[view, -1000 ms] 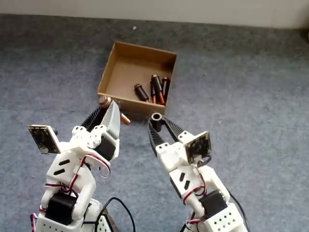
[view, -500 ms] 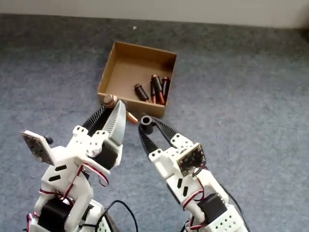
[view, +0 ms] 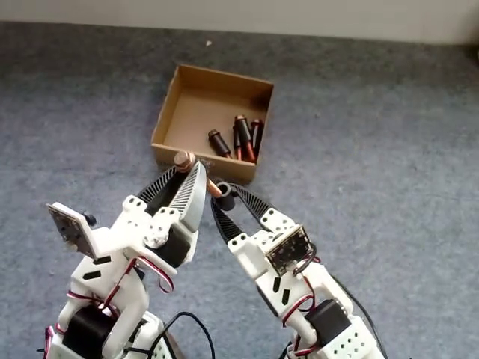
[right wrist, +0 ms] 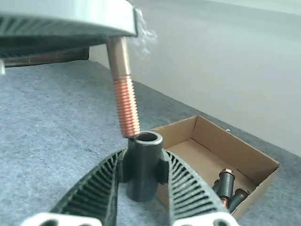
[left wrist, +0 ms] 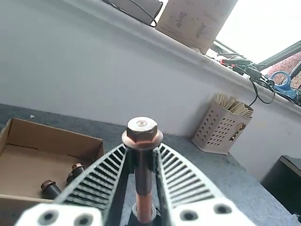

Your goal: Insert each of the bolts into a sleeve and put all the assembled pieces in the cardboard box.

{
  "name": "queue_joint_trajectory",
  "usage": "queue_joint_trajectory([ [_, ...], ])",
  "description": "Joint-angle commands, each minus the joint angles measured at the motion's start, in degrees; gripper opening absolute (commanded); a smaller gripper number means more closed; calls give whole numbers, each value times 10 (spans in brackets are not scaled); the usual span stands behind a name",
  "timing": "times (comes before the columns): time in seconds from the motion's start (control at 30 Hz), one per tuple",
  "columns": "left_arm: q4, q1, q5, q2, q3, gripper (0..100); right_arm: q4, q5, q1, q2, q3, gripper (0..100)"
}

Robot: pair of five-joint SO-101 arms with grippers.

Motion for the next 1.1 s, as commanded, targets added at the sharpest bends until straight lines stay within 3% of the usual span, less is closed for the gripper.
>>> queue_joint_trajectory([
  [0.0, -12, 6, -8, -1, -2, 6, -12, 29, -7, -17, 29, 5],
  [0.23, -15, 8, -9, 0, 34, 6, -12, 36, -7, -17, 29, 5],
  [0.43, -77, 7, -9, 0, 57, 6, -11, 37, -13, -15, 29, 5],
  [1.07, -79, 44, -8, -2, 51, 6, -11, 38, -13, -13, 29, 5],
])
